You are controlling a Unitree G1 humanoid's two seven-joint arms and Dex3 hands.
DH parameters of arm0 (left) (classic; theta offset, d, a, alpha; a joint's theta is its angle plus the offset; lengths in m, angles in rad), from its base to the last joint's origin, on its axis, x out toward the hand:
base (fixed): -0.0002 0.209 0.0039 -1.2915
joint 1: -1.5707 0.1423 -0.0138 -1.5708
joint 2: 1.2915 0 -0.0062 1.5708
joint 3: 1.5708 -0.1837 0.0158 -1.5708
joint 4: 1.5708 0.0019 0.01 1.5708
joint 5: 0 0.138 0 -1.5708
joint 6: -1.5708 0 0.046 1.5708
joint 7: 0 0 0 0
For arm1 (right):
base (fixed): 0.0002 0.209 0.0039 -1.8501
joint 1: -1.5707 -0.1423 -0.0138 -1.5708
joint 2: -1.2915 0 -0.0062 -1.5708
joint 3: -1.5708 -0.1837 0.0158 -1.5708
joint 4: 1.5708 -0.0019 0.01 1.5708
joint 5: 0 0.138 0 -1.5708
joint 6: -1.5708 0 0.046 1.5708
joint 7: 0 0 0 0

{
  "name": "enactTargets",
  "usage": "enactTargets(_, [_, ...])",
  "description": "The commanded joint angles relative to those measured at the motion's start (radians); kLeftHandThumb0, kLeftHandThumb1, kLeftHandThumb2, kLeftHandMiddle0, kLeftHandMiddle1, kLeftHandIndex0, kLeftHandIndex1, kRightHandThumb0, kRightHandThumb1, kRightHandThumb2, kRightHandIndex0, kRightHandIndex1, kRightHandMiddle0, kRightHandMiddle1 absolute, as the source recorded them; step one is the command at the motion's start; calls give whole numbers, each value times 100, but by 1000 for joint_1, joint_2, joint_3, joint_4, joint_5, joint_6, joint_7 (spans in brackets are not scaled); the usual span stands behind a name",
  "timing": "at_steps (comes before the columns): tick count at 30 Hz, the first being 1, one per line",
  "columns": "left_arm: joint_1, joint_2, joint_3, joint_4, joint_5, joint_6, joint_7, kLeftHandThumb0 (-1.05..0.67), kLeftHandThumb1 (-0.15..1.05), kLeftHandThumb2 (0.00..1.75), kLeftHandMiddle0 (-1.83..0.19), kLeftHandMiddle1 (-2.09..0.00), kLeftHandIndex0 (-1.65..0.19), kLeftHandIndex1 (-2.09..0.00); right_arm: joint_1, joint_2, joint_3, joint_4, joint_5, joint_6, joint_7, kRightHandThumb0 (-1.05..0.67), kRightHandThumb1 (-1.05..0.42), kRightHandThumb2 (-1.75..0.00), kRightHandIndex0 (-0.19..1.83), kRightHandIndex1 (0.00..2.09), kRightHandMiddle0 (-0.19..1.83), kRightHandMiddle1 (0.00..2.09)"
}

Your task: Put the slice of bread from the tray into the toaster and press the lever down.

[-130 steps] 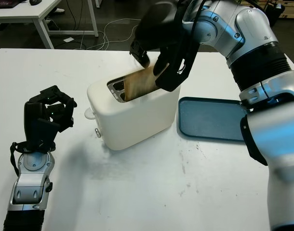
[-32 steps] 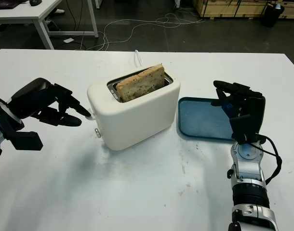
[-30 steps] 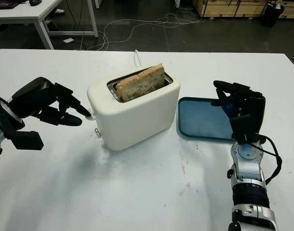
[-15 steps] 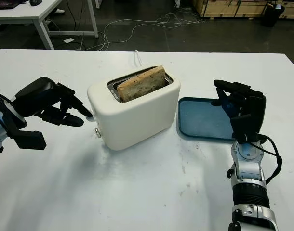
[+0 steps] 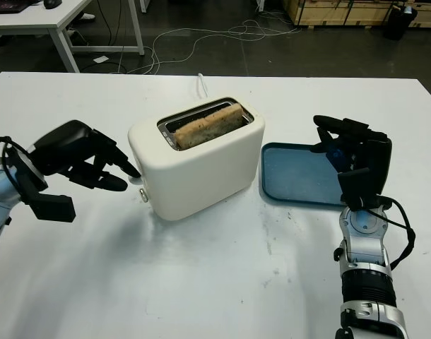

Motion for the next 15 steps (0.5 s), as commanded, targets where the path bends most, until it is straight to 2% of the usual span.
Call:
enactTargets(1, [41,-33,-47,33,77,13,33,-79,92,17,-115,-137,-127,0,11,-8,-4,-15,15,-31,10,-71,-92,-16,118,80,140,0])
enactTargets(4, [60,-60,-131,84,330,41,242,-77,92,15,-112,-153,-128,0,17,-10,-5,-21,22,-39,22,-72,-92,-16,118,82,140,0])
enactTargets(7, [55,-115,-231,184,482,109,404,-75,92,12,-113,-162,-132,-2,22,-9,-5,-32,17,-39,24,-71,-92,-16,117,82,140,0])
enactTargets(11, [54,-178,-301,261,534,173,498,-78,92,12,-115,-162,-136,-3,27,-9,-4,-51,24,-39,36,-69,-92,-16,117,83,140,0])
enactTargets(15, [69,-200,-325,262,514,215,517,-77,92,7,-117,-156,-136,-2,33,-9,-7,-62,30,-41,49,-67,-92,-15,116,85,139,0])
